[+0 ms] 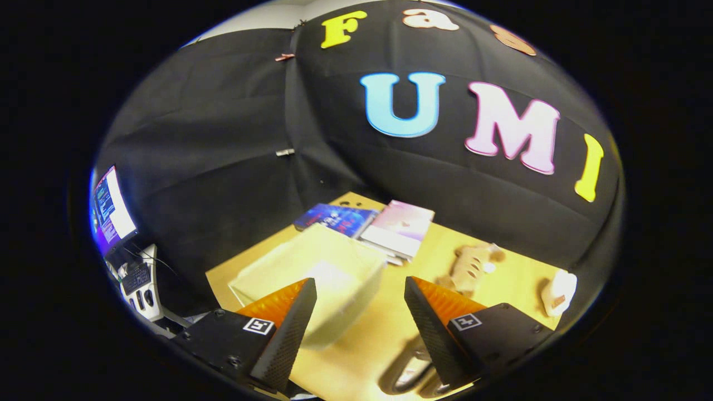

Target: Open the storage box then place both shoes into the box .Put the left shoe in first, then the right shoe, with the right side of both shoes facing outward in a uniform manner.

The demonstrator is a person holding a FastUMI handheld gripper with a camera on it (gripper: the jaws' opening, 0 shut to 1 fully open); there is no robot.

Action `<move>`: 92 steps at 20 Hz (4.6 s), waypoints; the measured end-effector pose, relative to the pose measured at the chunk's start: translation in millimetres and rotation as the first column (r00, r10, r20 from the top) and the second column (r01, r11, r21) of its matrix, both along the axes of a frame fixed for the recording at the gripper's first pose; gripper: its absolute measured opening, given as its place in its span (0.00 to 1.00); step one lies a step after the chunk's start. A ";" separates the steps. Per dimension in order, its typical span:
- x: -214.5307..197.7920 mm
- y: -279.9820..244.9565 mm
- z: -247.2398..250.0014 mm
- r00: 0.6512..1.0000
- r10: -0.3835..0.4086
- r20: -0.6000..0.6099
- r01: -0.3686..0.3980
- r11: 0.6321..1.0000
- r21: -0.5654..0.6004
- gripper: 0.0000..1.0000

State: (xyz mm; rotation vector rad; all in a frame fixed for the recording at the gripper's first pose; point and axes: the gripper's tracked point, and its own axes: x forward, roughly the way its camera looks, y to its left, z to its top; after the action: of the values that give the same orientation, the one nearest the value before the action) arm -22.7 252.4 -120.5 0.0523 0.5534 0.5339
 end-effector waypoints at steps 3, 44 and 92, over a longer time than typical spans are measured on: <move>-22.7 -52.8 -51.9 0.997 -0.043 -0.057 0.038 0.995 -0.091 0.98; 16.7 -32.6 -37.4 0.918 -0.327 -0.224 0.336 0.942 0.004 0.08; 23.7 177.4 -86.7 0.916 -0.056 -0.398 0.078 0.996 0.038 0.97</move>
State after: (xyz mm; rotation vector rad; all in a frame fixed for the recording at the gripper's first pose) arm 1.1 429.7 -207.2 0.2336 0.9316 0.4721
